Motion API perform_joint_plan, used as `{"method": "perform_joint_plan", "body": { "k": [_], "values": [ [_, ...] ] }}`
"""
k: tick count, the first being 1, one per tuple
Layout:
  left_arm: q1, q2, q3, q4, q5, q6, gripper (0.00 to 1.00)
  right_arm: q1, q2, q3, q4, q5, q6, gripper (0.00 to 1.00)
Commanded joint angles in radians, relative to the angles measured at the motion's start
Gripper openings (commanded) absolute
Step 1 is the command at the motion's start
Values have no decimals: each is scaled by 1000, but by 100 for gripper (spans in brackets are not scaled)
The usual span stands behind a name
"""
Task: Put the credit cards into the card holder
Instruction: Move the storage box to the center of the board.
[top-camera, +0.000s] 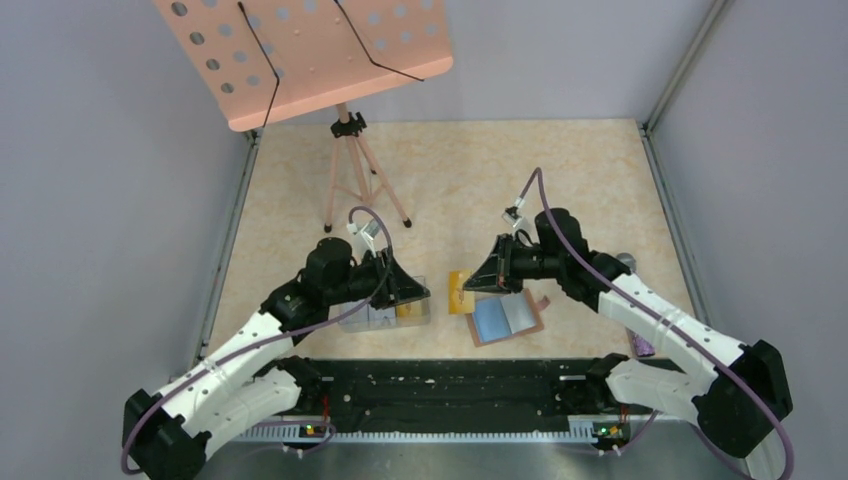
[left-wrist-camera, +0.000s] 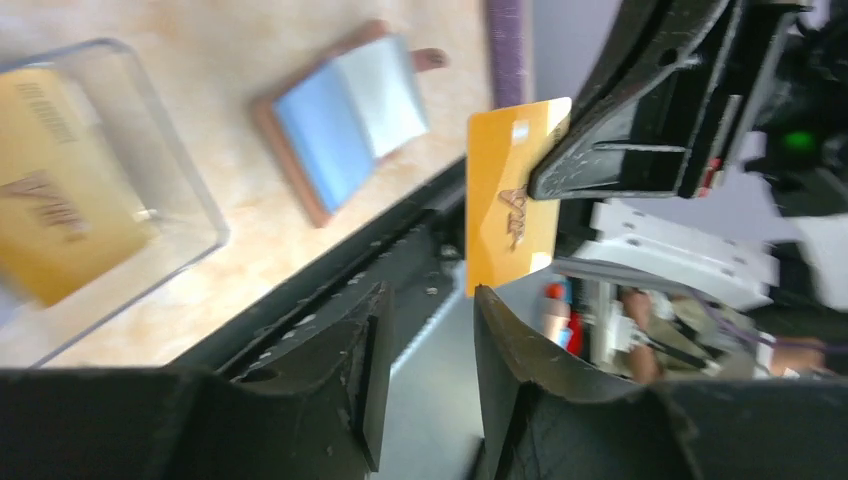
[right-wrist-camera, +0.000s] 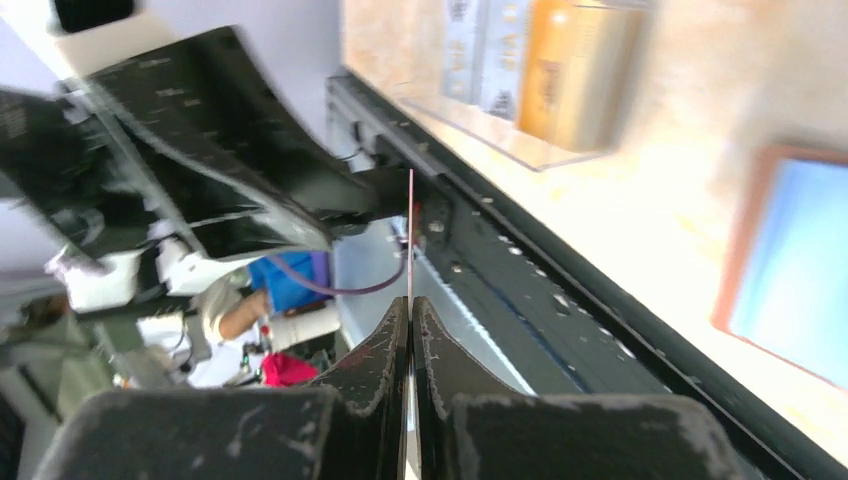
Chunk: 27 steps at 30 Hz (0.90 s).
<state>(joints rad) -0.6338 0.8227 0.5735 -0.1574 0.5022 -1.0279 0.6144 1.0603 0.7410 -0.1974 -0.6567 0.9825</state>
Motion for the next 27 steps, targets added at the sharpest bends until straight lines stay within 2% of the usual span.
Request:
{"method": "perform_joint_plan", "body": {
  "k": [1,5,12,19,27],
  "values": [
    [-7,45,143,-420,-233,204,39,-56,-44,27,-252,137,-88,0],
    [-51,145,172,-567,-314,245,38,-120,-76,-11,-317,145,-114,0],
    [-174,217,148,-607,-440,197,41,-163,-95,-46,-361,137,-145,0],
    [-182,288,94,-578,-483,199,52,-170,-80,-55,-362,144,-157,0],
    [-170,442,155,-559,-554,233,55,-191,-68,-48,-381,152,-189,0]
  ]
}}
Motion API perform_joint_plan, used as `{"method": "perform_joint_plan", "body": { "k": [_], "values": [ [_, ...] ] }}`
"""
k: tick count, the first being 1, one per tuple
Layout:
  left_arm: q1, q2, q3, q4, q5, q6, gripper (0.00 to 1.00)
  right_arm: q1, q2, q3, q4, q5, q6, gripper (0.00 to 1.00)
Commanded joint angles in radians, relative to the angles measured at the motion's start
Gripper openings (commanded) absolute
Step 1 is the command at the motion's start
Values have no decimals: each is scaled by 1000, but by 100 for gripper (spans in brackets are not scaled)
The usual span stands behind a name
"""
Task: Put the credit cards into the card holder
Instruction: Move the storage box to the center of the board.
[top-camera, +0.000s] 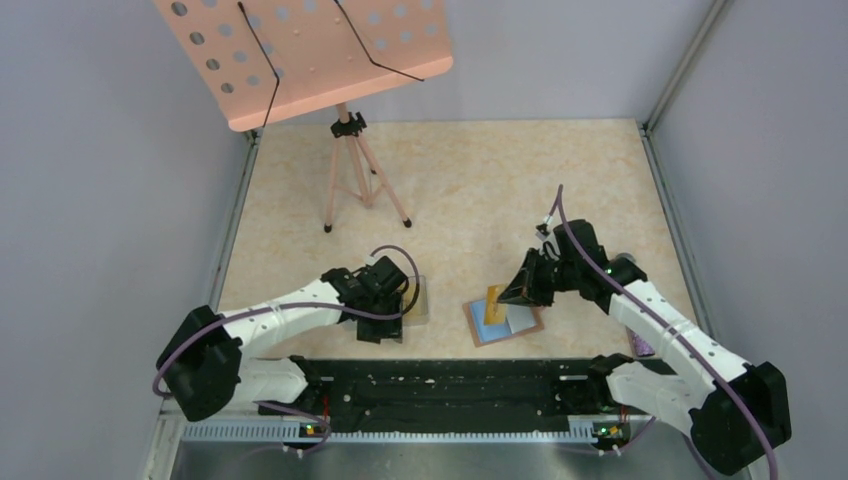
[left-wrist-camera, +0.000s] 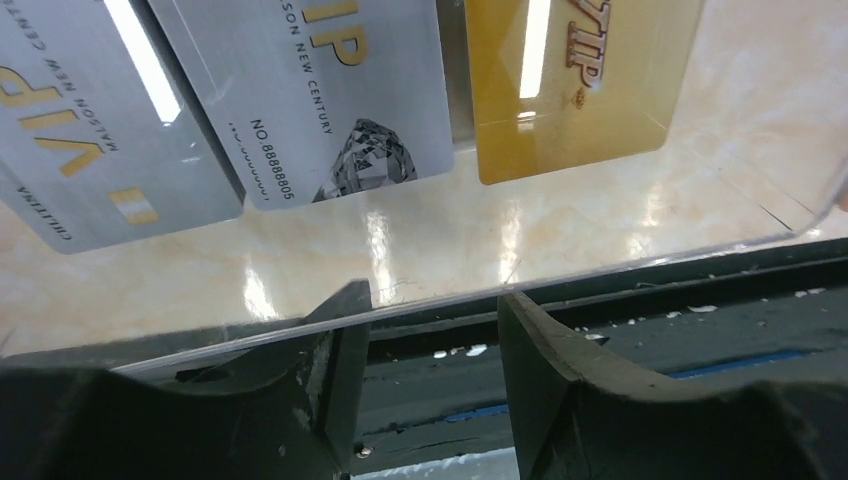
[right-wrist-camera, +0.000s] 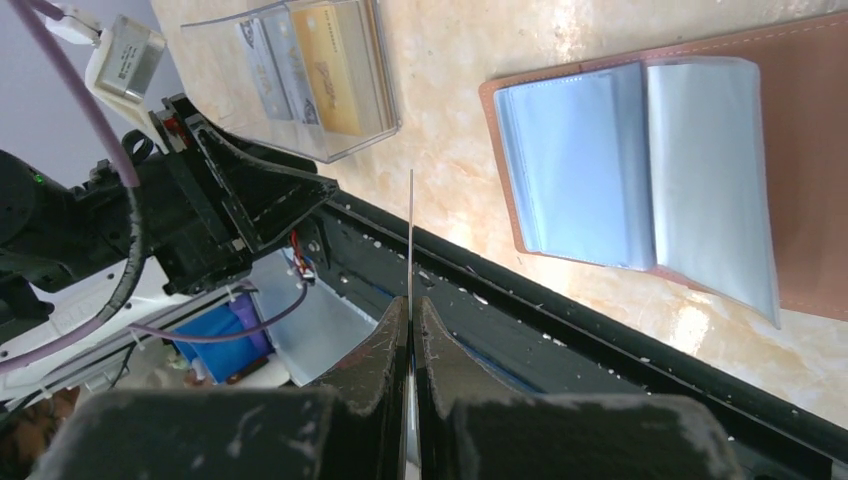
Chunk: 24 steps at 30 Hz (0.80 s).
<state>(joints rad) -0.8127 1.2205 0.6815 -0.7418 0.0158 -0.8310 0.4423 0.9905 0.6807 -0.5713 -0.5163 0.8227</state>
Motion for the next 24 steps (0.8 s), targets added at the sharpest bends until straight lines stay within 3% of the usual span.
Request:
{"method": "perform_joint_plan", "body": {
  "k": [1,17,24],
  "values": [
    [14,59,56,27,-73,44,56,-20,3,13,-12,13,-34,0],
    [197,281,235,101,-49,177,57,-50,52,32,-39,53,-107,0],
    [229,378,372,79,6,239,58,-51,119,76,-80,150,-174,0]
  ]
}}
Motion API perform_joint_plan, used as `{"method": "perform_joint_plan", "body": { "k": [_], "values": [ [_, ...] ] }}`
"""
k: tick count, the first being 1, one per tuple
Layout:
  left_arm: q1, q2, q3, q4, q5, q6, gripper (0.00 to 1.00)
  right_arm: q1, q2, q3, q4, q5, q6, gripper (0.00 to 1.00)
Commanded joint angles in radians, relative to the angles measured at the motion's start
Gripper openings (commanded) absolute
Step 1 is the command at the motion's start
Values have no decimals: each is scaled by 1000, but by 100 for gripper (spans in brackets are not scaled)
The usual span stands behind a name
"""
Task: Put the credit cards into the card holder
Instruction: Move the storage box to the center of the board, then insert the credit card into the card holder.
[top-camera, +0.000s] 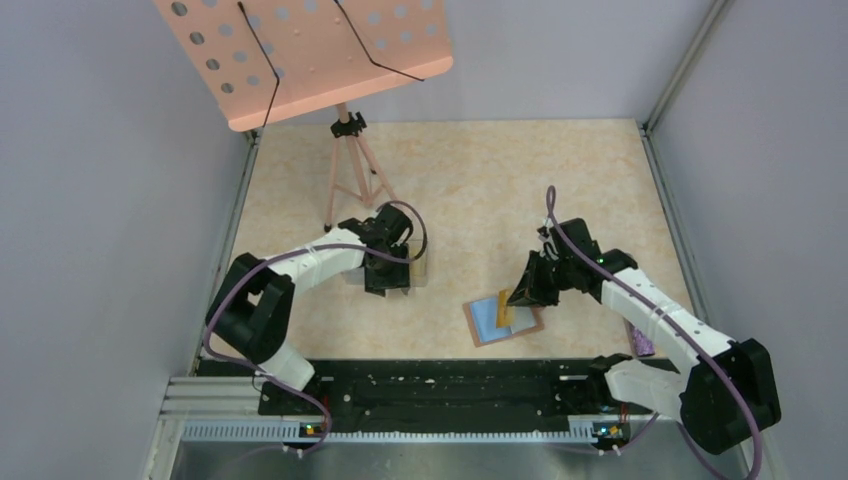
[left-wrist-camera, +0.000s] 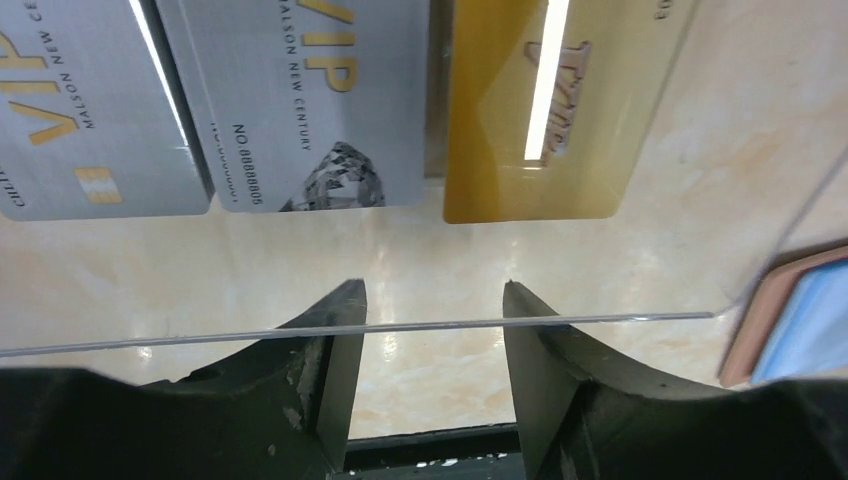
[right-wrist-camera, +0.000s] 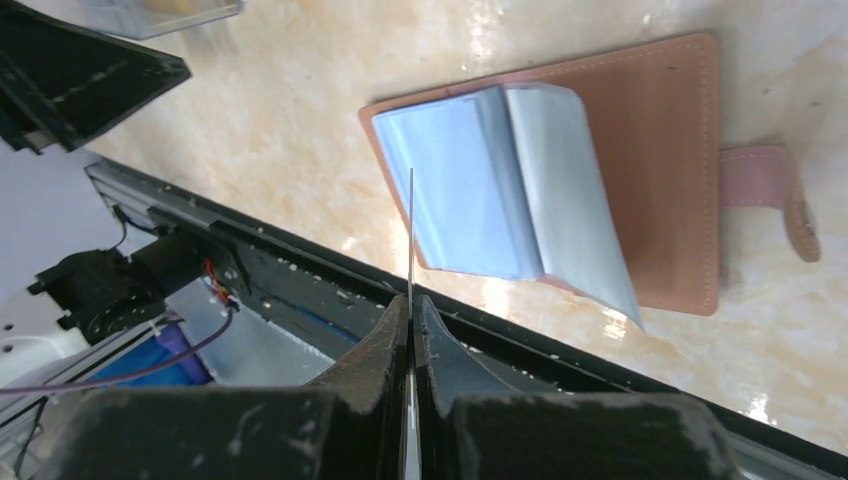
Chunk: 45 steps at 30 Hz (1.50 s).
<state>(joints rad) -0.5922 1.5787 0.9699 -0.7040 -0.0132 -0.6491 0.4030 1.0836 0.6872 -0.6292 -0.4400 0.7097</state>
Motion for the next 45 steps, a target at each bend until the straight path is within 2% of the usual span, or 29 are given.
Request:
{"method": "perform_joint_plan", "body": {
  "k": [1,6,11,19,26,33,45],
  "values": [
    [5,16,89,44,55,58,58,-12,37,78,-30,93,-76,0],
    [-54,-47,56,72,114,11,58,-13,89,117,-59,166,-140,0],
    [-155,-106,-32,156,163,-102,57,-12,161,143,-69,211,-207,0],
    [-243,-154,-180,377,256,-264,53,-12,269,134,-5,178,-282,0],
    [-253,-134,-199,398,268,-277,51,-12,306,95,88,79,-284,0],
    [-257,-83,-199,432,307,-285,42,-2,291,31,158,-5,-242,0],
    [-265,8,-168,395,285,-266,32,79,344,-21,251,-40,-106,0]
  ]
}}
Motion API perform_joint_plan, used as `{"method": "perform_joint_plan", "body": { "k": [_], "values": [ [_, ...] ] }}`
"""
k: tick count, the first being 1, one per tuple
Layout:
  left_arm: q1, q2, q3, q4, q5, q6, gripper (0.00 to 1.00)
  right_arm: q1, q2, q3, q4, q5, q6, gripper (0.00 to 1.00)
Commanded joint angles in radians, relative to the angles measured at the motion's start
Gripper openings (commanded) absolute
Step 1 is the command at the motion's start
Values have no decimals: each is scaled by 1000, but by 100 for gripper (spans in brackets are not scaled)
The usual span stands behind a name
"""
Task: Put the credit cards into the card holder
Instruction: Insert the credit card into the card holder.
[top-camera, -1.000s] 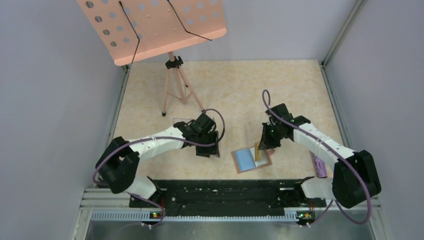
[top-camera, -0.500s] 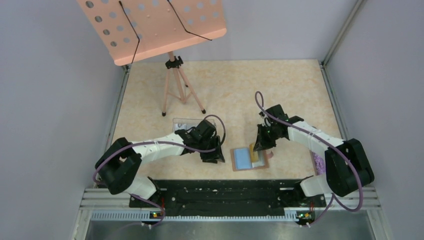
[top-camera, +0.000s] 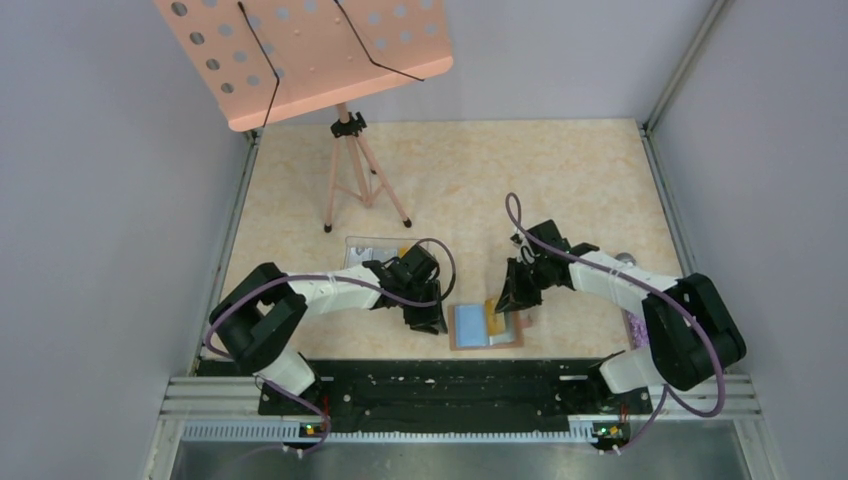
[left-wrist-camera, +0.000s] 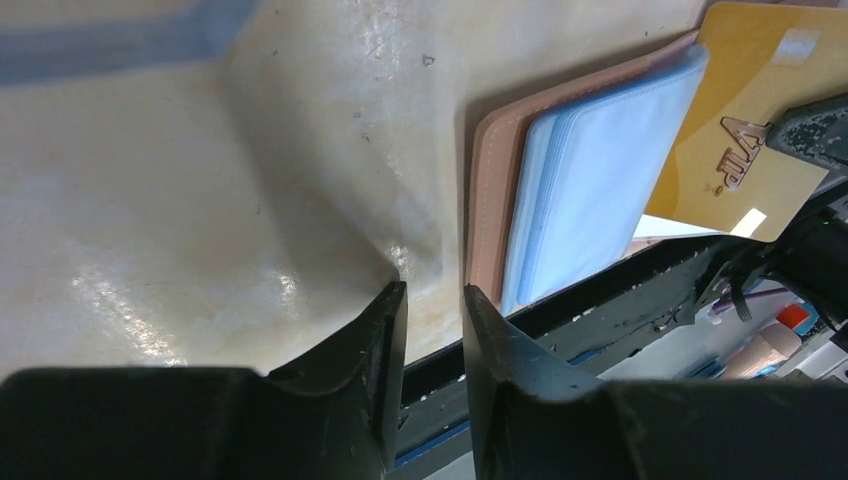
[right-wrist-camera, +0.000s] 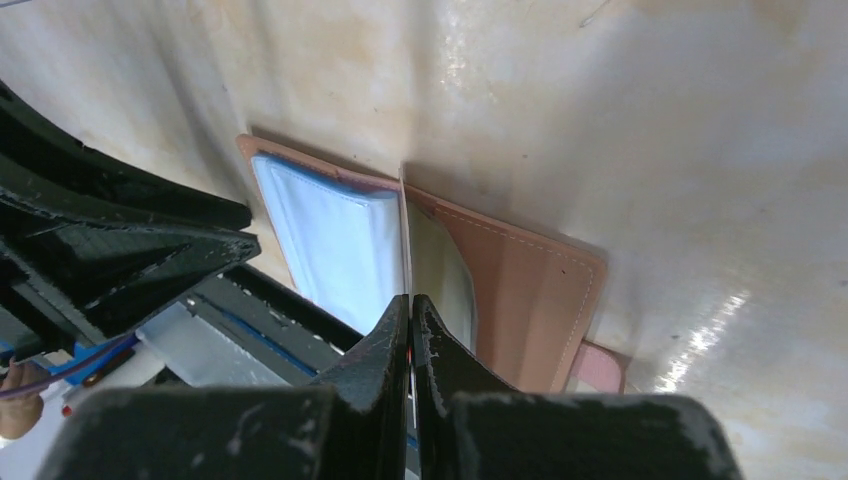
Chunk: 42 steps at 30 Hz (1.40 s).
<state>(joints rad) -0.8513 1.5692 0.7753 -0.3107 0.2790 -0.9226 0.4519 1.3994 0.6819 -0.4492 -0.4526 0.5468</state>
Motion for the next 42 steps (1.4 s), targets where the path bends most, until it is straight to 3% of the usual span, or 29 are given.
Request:
{"method": "perform_joint_plan", "body": {
  "k": [1,10,19,27,42],
  "values": [
    [-7,22,28,0,-8,9,31,37,31,-19,85,-36,69,0],
    [-15,46,35,-41,-37,7,13,70,21,-35,138,-73,125,0],
    [-18,42,24,-54,-52,4,0,73,-121,-61,75,-2,146,0],
    [-20,49,27,-51,-54,7,0,76,-189,-93,33,27,147,0],
    [-26,76,27,-41,-41,11,0,105,-113,-99,150,-18,177,0]
  ]
}}
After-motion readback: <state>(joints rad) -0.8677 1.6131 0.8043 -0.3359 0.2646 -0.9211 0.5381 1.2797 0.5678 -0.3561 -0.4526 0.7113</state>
